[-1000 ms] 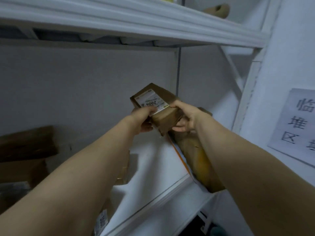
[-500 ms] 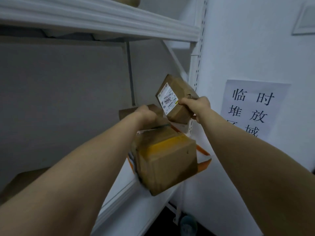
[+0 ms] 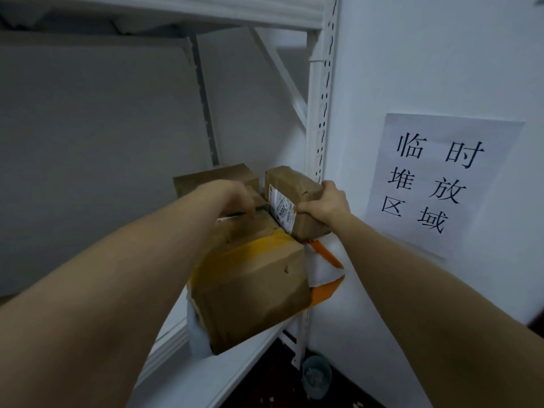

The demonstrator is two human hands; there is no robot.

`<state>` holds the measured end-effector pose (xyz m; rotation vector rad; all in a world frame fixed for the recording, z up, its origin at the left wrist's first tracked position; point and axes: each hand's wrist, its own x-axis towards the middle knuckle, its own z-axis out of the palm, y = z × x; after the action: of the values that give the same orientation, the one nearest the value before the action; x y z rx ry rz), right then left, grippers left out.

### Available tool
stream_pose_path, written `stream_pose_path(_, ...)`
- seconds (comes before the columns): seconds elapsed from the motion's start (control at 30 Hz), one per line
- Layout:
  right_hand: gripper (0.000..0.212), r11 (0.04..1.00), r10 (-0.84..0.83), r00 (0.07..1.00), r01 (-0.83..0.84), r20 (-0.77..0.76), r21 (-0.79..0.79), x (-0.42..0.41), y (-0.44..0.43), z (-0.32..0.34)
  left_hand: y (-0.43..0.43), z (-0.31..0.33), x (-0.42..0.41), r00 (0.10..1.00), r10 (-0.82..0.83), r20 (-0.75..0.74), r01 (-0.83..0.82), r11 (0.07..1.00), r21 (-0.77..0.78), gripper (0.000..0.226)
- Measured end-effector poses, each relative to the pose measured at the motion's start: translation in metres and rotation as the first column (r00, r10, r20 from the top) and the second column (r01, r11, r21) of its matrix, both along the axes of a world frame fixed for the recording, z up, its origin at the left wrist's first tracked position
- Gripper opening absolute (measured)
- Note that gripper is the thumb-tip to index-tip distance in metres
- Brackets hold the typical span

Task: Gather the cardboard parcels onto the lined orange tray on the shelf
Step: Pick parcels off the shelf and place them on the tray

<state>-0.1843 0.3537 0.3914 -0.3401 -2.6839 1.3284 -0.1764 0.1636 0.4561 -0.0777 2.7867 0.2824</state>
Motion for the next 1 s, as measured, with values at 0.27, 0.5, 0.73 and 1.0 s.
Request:
stream_pose_path(0.27,0.094,0.997,0.069,0.996,-0.071,-0.053,-0.033,-0.022,-0.015,-0.018,-0.003,-0.008,-0.023,0.995,0.017,0.101,-0.018,1.000,0.001,0.074)
stream_pose_path(0.5,0.096,0.987,0.152,0.988,-0.150,0.036,-0.061,-0.040,-0.017,-0.023,-0.006,-0.006,-0.033,0.982,0.017,0.189,-0.004,0.998,-0.069,0.075)
stream_pose_path(0.73,0.102,0.963,0.269,0.941,-0.264,0.203,-0.050,-0.046,-0.016,-0.018,-0.007,-0.011,-0.032,0.983,-0.025,0.182,0.042,0.995,-0.087,0.073)
stream_pose_path(1.0,0.092,0.972,0.154,0.982,-0.170,0.108,0.162,-0.030,-0.042,0.025,-0.031,0.002,-0.014,0.999,0.024,-0.030,-0.024,1.000,-0.002,0.057)
